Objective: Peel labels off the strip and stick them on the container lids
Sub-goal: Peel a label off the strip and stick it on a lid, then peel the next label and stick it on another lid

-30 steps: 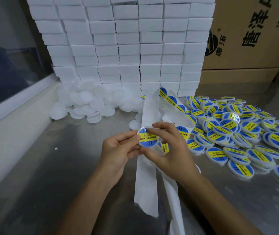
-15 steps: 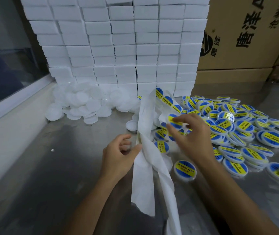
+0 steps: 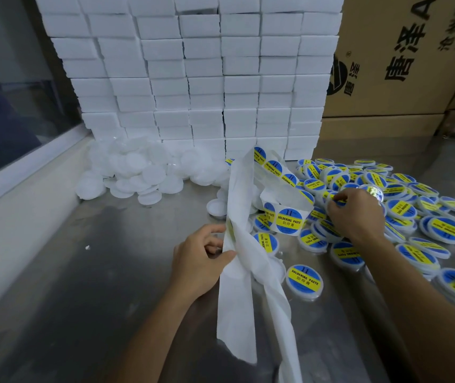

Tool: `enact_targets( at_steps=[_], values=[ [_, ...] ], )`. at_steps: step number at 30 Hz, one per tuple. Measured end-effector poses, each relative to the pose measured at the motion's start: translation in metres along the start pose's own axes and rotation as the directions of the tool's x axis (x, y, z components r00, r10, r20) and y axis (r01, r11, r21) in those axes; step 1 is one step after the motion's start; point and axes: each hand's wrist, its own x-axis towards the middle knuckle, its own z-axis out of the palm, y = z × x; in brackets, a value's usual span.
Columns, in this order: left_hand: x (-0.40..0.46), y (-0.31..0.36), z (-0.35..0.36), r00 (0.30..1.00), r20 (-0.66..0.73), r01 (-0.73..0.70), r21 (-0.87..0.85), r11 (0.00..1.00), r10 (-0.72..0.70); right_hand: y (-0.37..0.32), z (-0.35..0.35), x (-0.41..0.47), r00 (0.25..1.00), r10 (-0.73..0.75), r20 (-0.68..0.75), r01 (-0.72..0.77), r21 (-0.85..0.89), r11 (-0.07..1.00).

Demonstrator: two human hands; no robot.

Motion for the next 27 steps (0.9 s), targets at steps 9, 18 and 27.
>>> enact_targets(
  at_steps=[9, 18, 27],
  values=[
    [0.003, -0.006, 0.004, 0.999, -0.032, 0.015, 0.042, 0.999, -0.014, -0.057, -0.003, -0.061, 0.953, -0.257, -0.158, 0.301, 0.448, 0.842],
    [-0.001, -0.002, 0.001, 1.000, -0.009, 0.011, 0.061, 0.998, -0.010, -0.096, -0.001, -0.121, 0.773, -0.555, -0.308, 0.628, 0.245, 0.739],
    [-0.004, 0.005, 0.001, 1.000, -0.007, -0.016, 0.108, 0.994, 0.017, -0.099, 0.015, -0.132, 0.850, -0.510, 0.131, 0.445, 0.340, 0.829]
  ],
)
